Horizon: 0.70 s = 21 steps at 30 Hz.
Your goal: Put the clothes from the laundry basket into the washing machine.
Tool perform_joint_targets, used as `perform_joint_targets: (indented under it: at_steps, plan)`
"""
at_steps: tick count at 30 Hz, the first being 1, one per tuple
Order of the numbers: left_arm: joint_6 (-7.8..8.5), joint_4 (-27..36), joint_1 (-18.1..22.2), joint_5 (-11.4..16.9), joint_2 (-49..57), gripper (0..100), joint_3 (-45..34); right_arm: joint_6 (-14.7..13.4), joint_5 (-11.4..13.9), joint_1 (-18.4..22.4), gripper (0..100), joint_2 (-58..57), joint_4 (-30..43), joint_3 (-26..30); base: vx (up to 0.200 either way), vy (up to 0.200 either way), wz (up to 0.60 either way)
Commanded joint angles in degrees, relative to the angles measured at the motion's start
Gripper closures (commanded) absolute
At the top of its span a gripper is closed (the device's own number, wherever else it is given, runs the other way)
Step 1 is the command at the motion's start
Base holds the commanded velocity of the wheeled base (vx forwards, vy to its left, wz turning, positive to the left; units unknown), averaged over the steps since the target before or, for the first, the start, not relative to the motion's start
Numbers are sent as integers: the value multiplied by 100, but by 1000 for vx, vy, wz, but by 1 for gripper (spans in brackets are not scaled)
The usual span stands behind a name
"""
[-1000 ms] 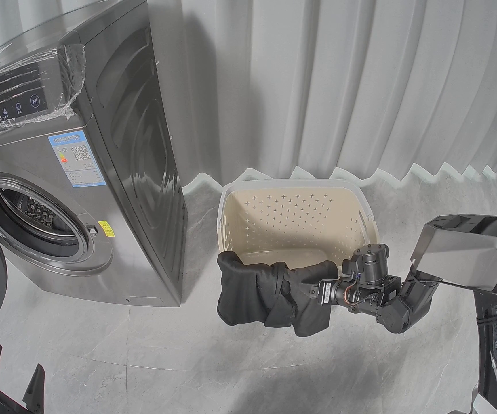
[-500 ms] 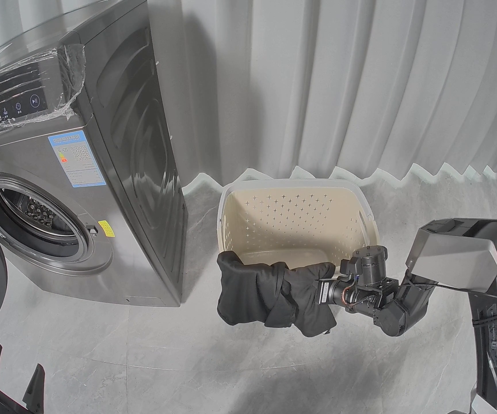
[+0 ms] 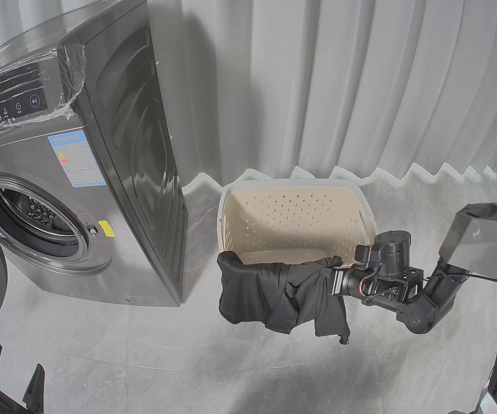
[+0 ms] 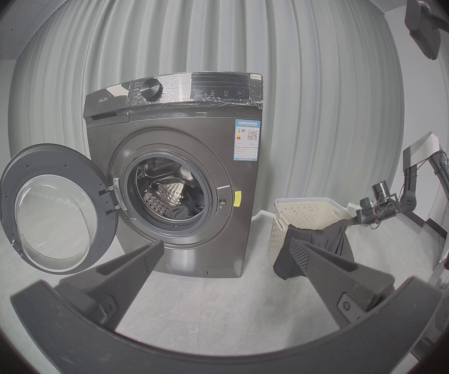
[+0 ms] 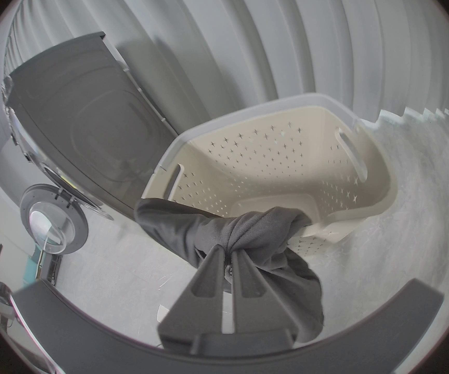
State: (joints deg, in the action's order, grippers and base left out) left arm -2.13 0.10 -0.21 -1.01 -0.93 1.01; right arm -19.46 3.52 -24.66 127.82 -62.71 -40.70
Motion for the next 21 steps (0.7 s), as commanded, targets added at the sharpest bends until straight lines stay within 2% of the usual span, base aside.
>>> perform_joint_targets:
  at_steps: [1,8,9,12,21]
  plan:
    - [2,-1,3,-4,84,0,-92,-23,17,-223,100,-1048,-13,546,0,0,0]
    - [2,-1,3,5,93,0,-92,-6,-89,-575,100,-1453,-470,906,0,0,0]
    - [2,-1,3,5,93,0,-92,21,-177,-636,100,-1523,-549,942,0,0,0]
    - [2,-1,3,5,93,0,-92,38,-273,-698,100,-1725,-629,950,0,0,0]
    - [-6,-1,3,13,84,0,-92,170,-326,-786,100,-3140,-576,1152,0,0,0]
